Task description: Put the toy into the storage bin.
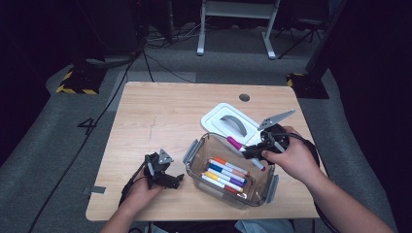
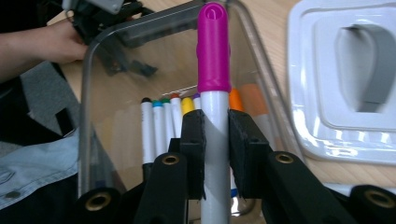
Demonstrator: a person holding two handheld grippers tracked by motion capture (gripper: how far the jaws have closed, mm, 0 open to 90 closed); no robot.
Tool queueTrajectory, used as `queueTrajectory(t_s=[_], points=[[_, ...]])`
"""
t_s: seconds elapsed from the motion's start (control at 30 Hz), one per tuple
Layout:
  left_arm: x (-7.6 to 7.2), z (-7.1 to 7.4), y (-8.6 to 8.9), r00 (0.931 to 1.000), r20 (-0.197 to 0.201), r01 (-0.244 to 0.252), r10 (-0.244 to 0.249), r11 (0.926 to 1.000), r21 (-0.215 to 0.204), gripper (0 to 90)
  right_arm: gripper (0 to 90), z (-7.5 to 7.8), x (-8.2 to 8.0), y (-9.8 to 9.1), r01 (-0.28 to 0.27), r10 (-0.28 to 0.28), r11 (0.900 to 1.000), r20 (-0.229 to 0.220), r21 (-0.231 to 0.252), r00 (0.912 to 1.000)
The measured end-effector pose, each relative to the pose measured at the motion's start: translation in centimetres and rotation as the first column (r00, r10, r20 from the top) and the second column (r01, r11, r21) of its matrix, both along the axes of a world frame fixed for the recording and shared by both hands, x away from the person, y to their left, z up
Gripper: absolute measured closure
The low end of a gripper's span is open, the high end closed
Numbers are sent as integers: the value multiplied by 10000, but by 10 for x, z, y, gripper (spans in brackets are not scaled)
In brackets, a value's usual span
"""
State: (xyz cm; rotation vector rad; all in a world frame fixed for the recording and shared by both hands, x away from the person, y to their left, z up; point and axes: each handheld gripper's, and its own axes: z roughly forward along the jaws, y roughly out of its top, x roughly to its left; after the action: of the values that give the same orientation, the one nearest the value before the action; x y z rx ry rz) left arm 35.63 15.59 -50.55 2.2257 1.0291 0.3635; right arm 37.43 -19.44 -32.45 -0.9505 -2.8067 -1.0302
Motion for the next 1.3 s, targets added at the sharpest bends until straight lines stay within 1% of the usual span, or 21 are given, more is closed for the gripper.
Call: queueTrajectory(t_s=[0.03, 0.07, 0.1, 0.2, 0.33, 0.43, 0.47, 0.5, 0.63, 0.67, 0.73, 0.77, 0.8, 0.87, 1.0, 1.03, 1.1, 1.13, 1.2, 1.3], points=[[0, 0, 0, 10000, 2, -2, 2, 10000, -2, 0, 770, 0, 0, 0, 0, 0, 10000, 0, 0, 10000], [0, 0, 0, 10000, 1, -2, 2, 10000, -1, 0, 770, -4, -1, 7, -296, 297, 9995, -171, 71, 9994], [0, 0, 0, 10000, 2, -3, 3, 10000, -2, 0, 770, -4, -1, 7, -296, 297, 9995, -171, 71, 9994], [0, 0, 0, 10000, 1, -3, 3, 10000, -1, 0, 770, -10, -3, 16, -634, 634, 9980, -288, -21, 9976], [0, 0, 0, 10000, 1, -8, 8, 10000, -7, 0, 770, -19, -5, 29, -976, 965, 9951, -557, -173, 9938], [0, 0, 0, 10000, -1, -4, 4, 10000, -5, 0, 770, -26, -7, 38, -1270, 1262, 9919, -758, -61, 9891], [0, 0, 0, 10000, 0, -4, 4, 10000, -8, 0, 770, -30, -8, 44, -1477, 1467, 9890, -879, -47, 9853], [0, 0, 0, 10000, 3, 0, 0, 10000, 1, 0, 770, -30, -8, 44, -1477, 1467, 9890, -879, -47, 9853], [0, 0, 0, 10000, 1, -3, 3, 10000, -3, 0, 770, -41, -9, 56, -1768, 1725, 9839, -1212, -261, 9775], [0, 0, 0, 10000, -3, -1, 1, 10000, -3, 0, 770, -47, -11, 62, -1951, 1886, 9802, -1414, -340, 9718], [0, 0, 0, 10000, -16, -25, 25, 10000, -23, 0, 770, -49, -11, 65, -1989, 1916, 9794, -1488, -356, 9701], [0, 0, 0, 10000, 16, -1, 1, 10000, 4, 0, 770, -55, -11, 70, -2088, 1992, 9768, -1574, -472, 9673], [0, 0, 0, 10000, 16, -1, 1, 10000, 4, 0, 770, -55, -11, 70, -2088, 1992, 9768, -1574, -472, 9673], [0, 0, 0, 10000, 15, -3, 3, 10000, 1, 0, 770, -60, -11, 73, -2161, 2027, 9745, -1750, -608, 9635], [0, 0, 0, 10000, 11, 5, -5, 10000, 3, 0, 770, -73, -8, 79, -2272, 2027, 9689, -2119, -984, 9561], [0, 0, 0, 10000, 3, -13, 13, 10000, -11, 0, 770, -79, -7, 82, -2342, 2043, 9653, -2247, -1151, 9528], [0, 0, 0, 10000, 12, 7, -7, 10000, 4, 0, 770, -81, -8, 83, -2310, 1984, 9654, -2336, -1211, 9519], [0, 0, 0, 10000, 12, 7, -7, 10000, 4, 0, 770, -84, -7, 84, -2379, 2022, 9625, -2394, -1306, 9496], [0, 0, 0, 10000, 2, 1, -1, 10000, -3, 0, 770, -89, -8, 87, -2403, 2006, 9610, -2528, -1372, 9465], [0, 0, 0, 10000, -3, 1, -1, 10000, -8, 0, 770, -94, -8, 89, -2454, 2013, 9577, -2597, -1503, 9445]])
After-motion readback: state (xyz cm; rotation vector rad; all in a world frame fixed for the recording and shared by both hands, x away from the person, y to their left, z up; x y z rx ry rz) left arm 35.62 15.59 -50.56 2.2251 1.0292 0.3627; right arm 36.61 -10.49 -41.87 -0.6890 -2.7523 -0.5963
